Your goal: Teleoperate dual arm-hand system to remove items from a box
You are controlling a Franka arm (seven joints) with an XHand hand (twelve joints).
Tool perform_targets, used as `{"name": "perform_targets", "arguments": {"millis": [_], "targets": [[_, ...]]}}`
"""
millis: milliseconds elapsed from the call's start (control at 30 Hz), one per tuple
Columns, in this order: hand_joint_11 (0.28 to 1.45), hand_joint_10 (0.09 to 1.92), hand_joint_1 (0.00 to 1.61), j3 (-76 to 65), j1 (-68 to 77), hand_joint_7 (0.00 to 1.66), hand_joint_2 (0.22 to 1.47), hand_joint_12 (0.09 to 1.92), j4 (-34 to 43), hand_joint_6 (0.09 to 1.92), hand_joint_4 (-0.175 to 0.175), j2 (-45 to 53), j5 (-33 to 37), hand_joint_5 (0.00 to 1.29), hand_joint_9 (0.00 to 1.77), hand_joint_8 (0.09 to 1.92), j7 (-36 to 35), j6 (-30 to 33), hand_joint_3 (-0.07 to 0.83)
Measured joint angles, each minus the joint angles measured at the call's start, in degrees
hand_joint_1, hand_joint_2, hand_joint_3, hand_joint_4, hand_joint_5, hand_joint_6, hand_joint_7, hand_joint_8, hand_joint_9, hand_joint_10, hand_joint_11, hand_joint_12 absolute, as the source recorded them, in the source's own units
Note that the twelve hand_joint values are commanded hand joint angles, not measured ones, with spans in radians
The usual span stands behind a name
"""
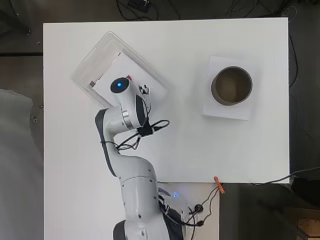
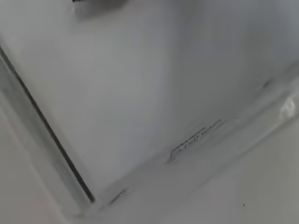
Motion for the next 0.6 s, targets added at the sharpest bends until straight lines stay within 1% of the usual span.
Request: {"name": "perform_targets", "arguments": {"millis": [100,233,367,500,533,567,600], "targets": [[0.63,0.09,0.13,0.97,-0.03,0.52,0.93,0.09,3.61,0.09,-0.028,3.14,-0.32,0.29,0.66,0.09,0.32,0.3,-0.001],[0.58,0.09,0.15,3.19,-0.71,0.4,0.89,0.09,8.06,0.09,-0.034,7.41,0.09,0.18,0.56,0.09,0.63,0.15,-0.014],[0.57,0.09,0.17,8.48,-3.51,0.37,0.87,0.09,8.44,0.09,-0.027,9.23,-0.73,0.16,0.54,0.09,0.95,-0.12,-0.019],[0.57,0.09,0.21,7.89,-3.6,0.36,0.84,0.09,8.27,0.09,-0.023,11.92,-3.37,0.13,0.53,0.09,2.65,-0.81,-0.019],[0.64,0.09,0.46,7.29,-3.67,0.51,0.99,0.09,8.39,0.51,0.031,12.46,-3.91,0.33,0.67,0.09,3.24,-1.25,-0.002],[0.67,0.47,0.87,6.9,-3.72,0.62,1.08,0.53,8.76,0.92,-0.035,12.92,-4.05,0.5,0.79,0.47,4.2,-1.91,0.001],[0.75,1.02,0.99,6.59,-3.77,0.76,1.12,1.04,9.27,1.05,0.008,13.27,-3.85,0.68,0.95,0.94,5.58,-2.54,0.0]]}}
